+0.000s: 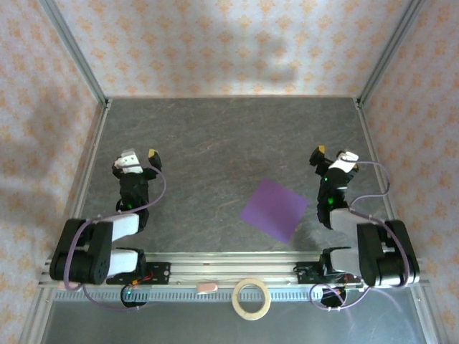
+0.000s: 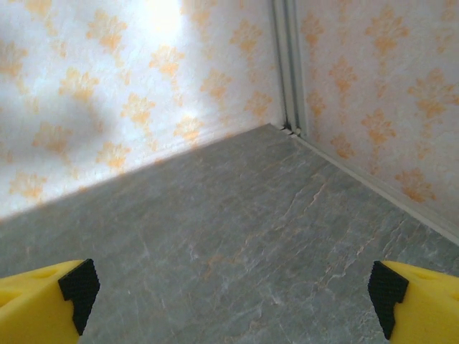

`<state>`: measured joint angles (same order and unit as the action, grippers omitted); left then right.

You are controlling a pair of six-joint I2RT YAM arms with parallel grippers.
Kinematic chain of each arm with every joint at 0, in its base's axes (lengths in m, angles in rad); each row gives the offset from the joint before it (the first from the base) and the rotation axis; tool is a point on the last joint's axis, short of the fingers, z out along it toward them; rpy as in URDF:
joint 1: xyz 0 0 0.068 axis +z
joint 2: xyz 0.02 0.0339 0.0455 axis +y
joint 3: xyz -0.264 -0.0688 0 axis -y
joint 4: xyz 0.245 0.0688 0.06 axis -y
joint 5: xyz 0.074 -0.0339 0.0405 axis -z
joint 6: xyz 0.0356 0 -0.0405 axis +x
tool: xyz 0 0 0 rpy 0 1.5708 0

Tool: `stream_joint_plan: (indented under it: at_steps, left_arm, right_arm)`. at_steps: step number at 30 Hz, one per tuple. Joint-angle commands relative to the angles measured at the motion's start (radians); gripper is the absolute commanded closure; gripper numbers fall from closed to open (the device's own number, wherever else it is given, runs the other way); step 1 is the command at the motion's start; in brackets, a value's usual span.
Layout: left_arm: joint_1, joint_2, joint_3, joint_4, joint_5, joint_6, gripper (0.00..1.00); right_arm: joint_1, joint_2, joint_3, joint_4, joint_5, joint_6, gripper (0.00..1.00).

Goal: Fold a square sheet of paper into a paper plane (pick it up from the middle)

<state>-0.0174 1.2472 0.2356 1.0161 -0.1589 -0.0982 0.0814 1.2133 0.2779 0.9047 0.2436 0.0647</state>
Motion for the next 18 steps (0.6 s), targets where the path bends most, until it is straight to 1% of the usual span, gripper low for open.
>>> stream_joint_plan:
  at_steps: [1,2,3,4,6,7,8,9,10,11,12,14,16,17,18]
  left_arm:
    - [0.005,-0.112,0.072,-0.272,-0.03,-0.135,0.01]
    - [0.005,-0.151,0.079,-0.319,-0.033,-0.187,0.01]
    - [0.005,-0.187,0.093,-0.382,-0.038,-0.25,0.01]
    - [0.005,-0.219,0.114,-0.455,-0.012,-0.282,0.01]
    - [0.005,-0.288,0.156,-0.592,0.092,-0.307,0.01]
    - [0.007,-0.318,0.177,-0.661,0.114,-0.346,0.01]
    - [0.005,-0.352,0.198,-0.74,0.122,-0.406,0.01]
    - [0.005,-0.381,0.213,-0.799,0.134,-0.436,0.01]
    - [0.006,-0.413,0.225,-0.866,0.157,-0.457,0.01]
    - [0.005,-0.443,0.233,-0.919,0.195,-0.451,0.01]
    - [0.006,-0.466,0.229,-0.927,0.245,-0.428,0.01]
    - [0.007,-0.506,0.203,-0.912,0.341,-0.429,0.01]
    - [0.007,-0.513,0.195,-0.893,0.428,-0.463,0.01]
    - [0.007,-0.504,0.202,-0.892,0.462,-0.482,0.01]
    - [0.006,-0.49,0.208,-0.895,0.493,-0.522,0.01]
  right_arm:
    - [-0.005,-0.139,0.046,-0.342,0.047,0.156,0.0]
    - [-0.005,-0.188,0.061,-0.433,0.02,0.223,0.0]
    - [-0.008,-0.232,0.078,-0.519,-0.043,0.273,0.0]
    - [-0.01,-0.264,0.092,-0.568,-0.124,0.281,0.0]
    - [-0.012,-0.324,0.117,-0.673,-0.286,0.288,0.0]
    - [-0.012,-0.347,0.118,-0.698,-0.346,0.308,0.0]
    - [-0.012,-0.37,0.112,-0.71,-0.434,0.322,0.0]
    - [-0.012,-0.386,0.106,-0.72,-0.488,0.344,0.0]
    - [-0.012,-0.396,0.105,-0.745,-0.523,0.386,0.02]
    - [-0.012,-0.399,0.106,-0.774,-0.552,0.423,0.03]
    - [-0.012,-0.393,0.11,-0.798,-0.589,0.439,0.05]
    - [-0.011,-0.363,0.117,-0.842,-0.676,0.457,0.08]
    - [-0.008,-0.328,0.139,-0.92,-0.712,0.461,0.11]
    - [-0.001,-0.313,0.146,-0.961,-0.711,0.464,0.12]
    - [0.012,-0.302,0.151,-0.99,-0.718,0.467,0.13]
